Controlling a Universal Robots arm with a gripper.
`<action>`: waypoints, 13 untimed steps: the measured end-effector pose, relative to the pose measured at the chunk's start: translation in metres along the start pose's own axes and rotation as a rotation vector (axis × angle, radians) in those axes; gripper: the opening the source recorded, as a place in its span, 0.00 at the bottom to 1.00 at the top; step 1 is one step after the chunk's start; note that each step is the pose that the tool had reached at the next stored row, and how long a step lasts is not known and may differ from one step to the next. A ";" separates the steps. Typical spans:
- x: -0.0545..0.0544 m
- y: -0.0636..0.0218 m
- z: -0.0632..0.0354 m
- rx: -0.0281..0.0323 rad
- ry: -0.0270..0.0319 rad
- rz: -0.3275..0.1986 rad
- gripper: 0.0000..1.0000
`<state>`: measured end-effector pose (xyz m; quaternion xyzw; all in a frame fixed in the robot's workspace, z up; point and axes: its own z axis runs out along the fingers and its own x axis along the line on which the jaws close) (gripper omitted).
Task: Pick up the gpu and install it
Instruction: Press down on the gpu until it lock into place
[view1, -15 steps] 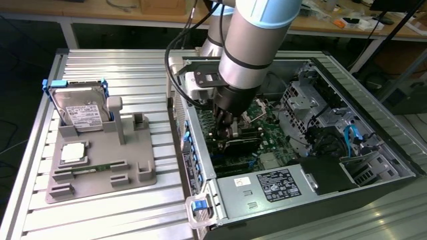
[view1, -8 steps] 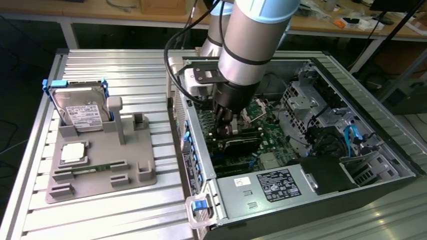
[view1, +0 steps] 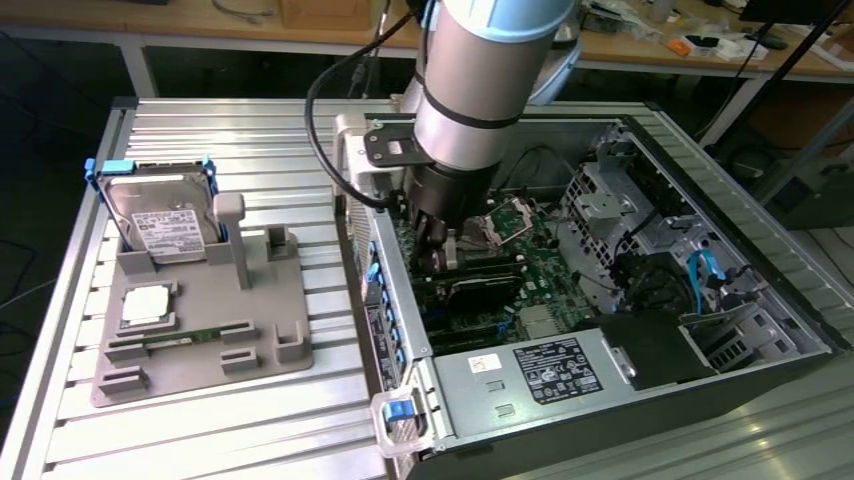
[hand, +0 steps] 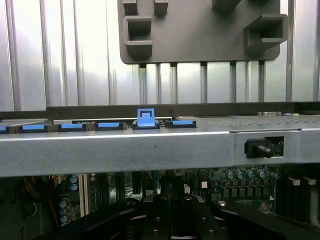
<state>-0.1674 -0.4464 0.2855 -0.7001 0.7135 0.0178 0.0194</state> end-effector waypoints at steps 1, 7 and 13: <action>-0.001 0.0002 -0.0029 0.0000 0.0028 0.000 0.11; -0.002 0.0026 -0.0081 0.0002 0.0041 0.000 0.11; 0.003 0.0082 -0.0067 0.0000 0.0033 0.000 0.11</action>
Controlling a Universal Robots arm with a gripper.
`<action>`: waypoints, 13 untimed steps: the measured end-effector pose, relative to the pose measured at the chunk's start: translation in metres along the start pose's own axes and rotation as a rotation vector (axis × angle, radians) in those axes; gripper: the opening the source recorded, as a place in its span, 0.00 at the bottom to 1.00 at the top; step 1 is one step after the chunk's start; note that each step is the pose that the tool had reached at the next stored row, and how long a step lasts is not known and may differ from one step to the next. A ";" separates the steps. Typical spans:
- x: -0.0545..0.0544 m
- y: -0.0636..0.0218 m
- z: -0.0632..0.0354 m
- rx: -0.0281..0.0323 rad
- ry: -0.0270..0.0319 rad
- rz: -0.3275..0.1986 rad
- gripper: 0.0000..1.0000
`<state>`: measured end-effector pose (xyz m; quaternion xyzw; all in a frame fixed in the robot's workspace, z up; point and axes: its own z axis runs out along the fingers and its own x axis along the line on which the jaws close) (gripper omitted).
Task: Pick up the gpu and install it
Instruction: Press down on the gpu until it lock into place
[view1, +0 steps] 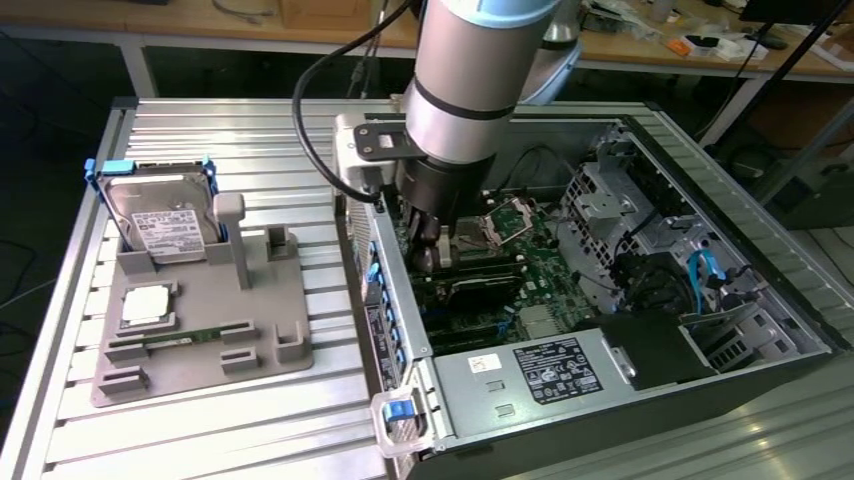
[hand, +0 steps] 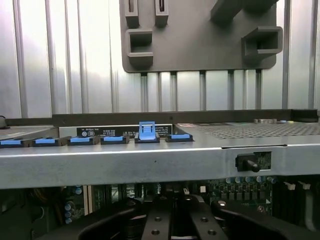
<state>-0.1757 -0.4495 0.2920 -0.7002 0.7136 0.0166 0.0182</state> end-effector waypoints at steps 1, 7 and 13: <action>0.003 0.0000 0.0013 0.0001 0.0000 0.000 0.11; 0.011 -0.0001 0.0030 0.0000 0.0001 0.000 0.11; 0.012 -0.0002 0.0112 0.0001 0.0000 0.000 0.11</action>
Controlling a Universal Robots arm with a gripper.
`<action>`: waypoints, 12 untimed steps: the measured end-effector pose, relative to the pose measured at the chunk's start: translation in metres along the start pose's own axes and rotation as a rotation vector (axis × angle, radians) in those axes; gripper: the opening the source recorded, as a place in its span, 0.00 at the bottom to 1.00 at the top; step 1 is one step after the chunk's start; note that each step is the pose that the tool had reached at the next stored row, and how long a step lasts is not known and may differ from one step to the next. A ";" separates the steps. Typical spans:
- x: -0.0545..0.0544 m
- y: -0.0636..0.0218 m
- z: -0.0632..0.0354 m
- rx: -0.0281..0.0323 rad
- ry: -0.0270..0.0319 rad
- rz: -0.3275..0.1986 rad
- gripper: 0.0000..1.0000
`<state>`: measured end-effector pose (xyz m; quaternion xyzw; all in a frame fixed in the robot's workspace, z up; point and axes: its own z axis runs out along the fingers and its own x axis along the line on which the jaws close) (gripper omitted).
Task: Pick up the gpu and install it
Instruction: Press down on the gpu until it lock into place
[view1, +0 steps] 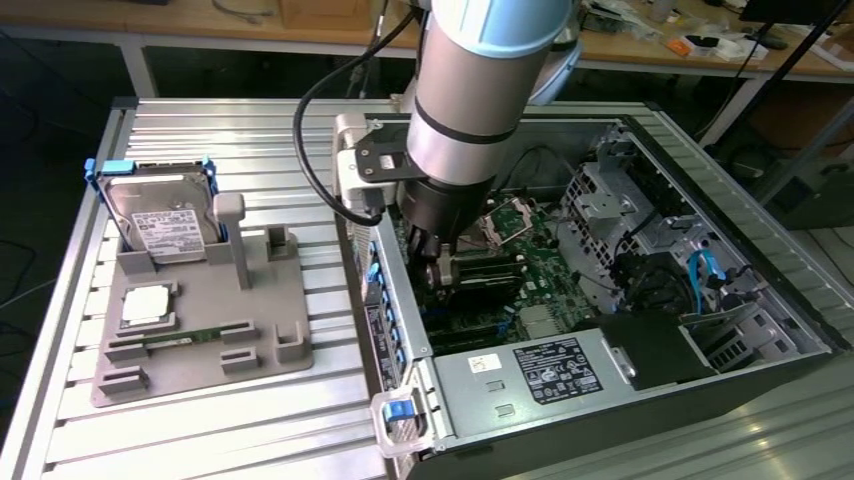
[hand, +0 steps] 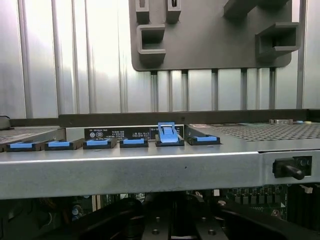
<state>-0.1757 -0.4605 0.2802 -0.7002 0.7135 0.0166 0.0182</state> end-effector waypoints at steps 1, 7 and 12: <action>0.000 0.0000 0.0003 -0.0001 0.0000 0.000 0.11; 0.000 0.0000 0.0011 0.0001 -0.0001 0.000 0.11; 0.000 0.0001 0.0038 -0.0001 0.0001 0.000 0.11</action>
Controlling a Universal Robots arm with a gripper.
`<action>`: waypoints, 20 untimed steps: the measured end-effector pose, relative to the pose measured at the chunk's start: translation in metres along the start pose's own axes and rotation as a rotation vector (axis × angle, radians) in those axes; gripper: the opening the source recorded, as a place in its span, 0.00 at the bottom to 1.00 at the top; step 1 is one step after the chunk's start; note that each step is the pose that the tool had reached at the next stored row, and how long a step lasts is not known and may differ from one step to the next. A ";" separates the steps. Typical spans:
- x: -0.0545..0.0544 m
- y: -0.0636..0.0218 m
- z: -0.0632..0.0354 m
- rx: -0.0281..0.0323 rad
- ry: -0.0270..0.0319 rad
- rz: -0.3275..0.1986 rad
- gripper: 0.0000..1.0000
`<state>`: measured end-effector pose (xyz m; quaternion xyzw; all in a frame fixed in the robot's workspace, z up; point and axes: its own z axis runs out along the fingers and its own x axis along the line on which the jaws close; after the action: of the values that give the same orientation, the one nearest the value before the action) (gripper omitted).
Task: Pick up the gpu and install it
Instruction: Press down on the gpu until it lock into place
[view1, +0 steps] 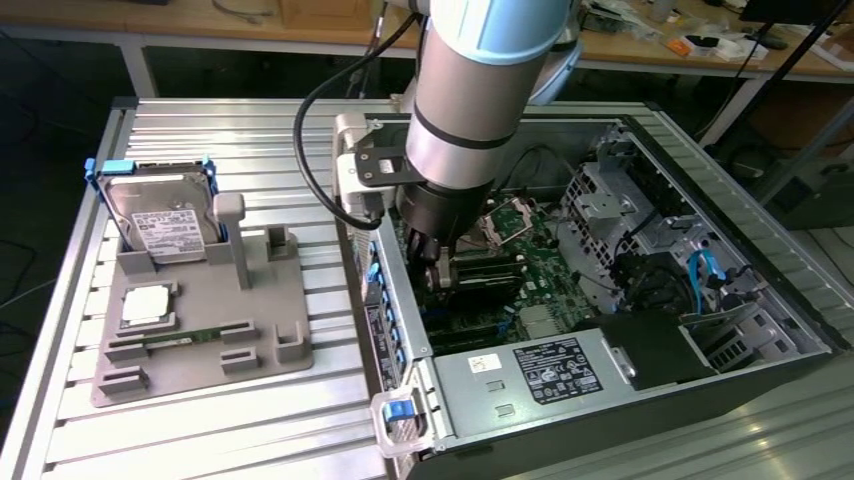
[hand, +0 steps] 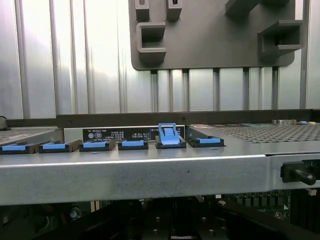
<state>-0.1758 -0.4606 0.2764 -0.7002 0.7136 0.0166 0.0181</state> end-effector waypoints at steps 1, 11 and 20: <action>0.000 0.0000 0.0000 0.0000 0.0000 0.000 0.11; 0.000 0.0001 0.0027 -0.0001 -0.0007 0.000 0.11; 0.000 0.0001 0.0052 -0.0008 0.0001 0.000 0.11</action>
<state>-0.1759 -0.4607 0.2713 -0.7002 0.7135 0.0168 0.0178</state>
